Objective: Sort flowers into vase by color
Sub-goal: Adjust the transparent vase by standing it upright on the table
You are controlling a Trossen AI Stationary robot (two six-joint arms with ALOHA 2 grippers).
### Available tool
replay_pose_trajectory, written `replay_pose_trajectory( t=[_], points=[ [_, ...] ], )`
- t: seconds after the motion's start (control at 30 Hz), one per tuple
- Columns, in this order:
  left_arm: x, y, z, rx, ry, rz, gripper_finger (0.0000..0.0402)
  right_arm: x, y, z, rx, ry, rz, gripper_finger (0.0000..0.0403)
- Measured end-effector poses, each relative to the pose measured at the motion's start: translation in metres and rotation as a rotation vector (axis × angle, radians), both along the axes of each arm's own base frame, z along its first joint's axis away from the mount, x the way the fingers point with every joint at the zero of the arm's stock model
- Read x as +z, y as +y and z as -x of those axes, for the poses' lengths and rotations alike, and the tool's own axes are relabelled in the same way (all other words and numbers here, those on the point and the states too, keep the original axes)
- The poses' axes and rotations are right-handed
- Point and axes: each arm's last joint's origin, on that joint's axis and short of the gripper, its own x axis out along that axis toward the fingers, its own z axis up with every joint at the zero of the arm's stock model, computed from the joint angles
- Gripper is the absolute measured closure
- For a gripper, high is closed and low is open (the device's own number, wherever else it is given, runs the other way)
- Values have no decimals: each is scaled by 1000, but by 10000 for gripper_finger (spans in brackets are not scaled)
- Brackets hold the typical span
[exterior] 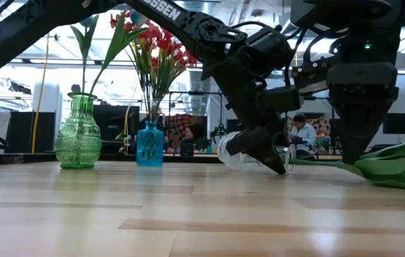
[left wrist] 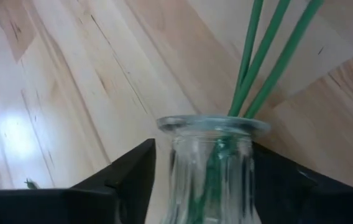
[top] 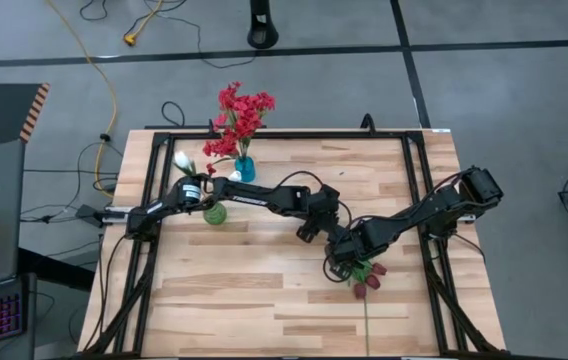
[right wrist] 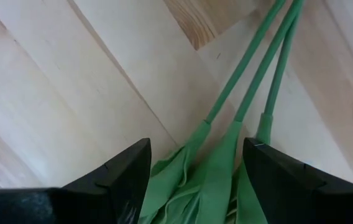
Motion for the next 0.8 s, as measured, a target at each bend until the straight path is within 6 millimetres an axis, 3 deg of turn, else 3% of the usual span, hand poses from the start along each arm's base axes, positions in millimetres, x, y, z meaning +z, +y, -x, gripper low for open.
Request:
replay_pose_trajectory(
  t=[0.27,0.6,0.8],
  points=[
    [1,0,0,-9,1,-11,250,6,1,-3,0,-15,-4,120],
    [1,-1,-1,-42,-4,-11,234,26,7,-7,33,1,54,120],
    [1,-1,-1,-40,-5,-13,247,22,3,-3,-48,57,87,120]
  ],
)
